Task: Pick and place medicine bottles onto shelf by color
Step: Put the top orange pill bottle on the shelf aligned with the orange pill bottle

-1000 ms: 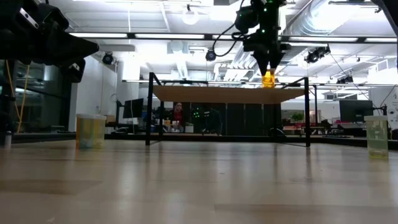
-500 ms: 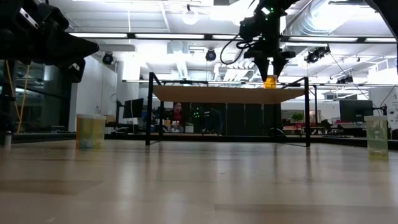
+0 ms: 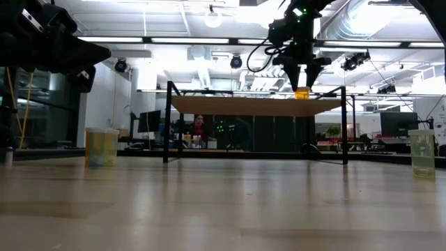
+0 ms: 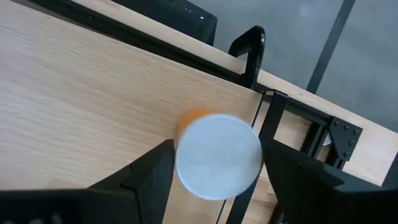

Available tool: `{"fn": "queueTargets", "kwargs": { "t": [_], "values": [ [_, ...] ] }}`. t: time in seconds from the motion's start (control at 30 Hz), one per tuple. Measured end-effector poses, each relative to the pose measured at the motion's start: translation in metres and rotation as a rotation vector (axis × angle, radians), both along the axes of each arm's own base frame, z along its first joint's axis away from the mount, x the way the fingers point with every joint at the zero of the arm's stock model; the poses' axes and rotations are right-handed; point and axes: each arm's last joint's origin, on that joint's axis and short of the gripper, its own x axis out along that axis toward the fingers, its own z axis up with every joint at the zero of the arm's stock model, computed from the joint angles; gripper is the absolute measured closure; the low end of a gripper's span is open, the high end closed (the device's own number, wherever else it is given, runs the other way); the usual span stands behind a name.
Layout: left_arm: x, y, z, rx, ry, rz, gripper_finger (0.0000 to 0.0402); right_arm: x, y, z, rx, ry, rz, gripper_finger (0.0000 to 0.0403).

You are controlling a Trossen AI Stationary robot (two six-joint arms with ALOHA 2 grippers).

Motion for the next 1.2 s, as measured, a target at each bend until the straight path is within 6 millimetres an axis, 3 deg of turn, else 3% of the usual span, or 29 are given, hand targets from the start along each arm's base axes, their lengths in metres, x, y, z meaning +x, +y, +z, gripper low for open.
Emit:
{"fn": "queueTargets", "kwargs": {
  "t": [0.43,0.7,0.8,0.97,1.07,1.2],
  "values": [
    [0.0,0.0,0.0,0.0,0.0,0.0,0.0398,0.002,-0.002,0.004,-0.029,-0.012,0.046,0.0143],
    [0.0,0.0,0.0,0.0,0.0,0.0,0.0398,-0.006,0.01,0.048,-0.188,-0.134,0.124,0.0143],
    [0.0,0.0,0.0,0.0,0.0,0.0,0.0398,-0.007,0.031,0.067,-0.203,-0.216,0.233,0.0143],
    [0.0,0.0,0.0,0.0,0.0,0.0,0.0398,0.004,0.086,0.091,-0.287,-0.361,0.456,0.0143],
    [0.0,0.0,0.0,0.0,0.0,0.0,0.0398,0.002,0.127,0.086,-0.328,-0.479,0.534,0.0143],
    [0.0,0.0,0.0,0.0,0.0,0.0,0.0398,-0.015,0.185,0.059,-0.315,-0.713,0.566,0.0143]
  ]
}}
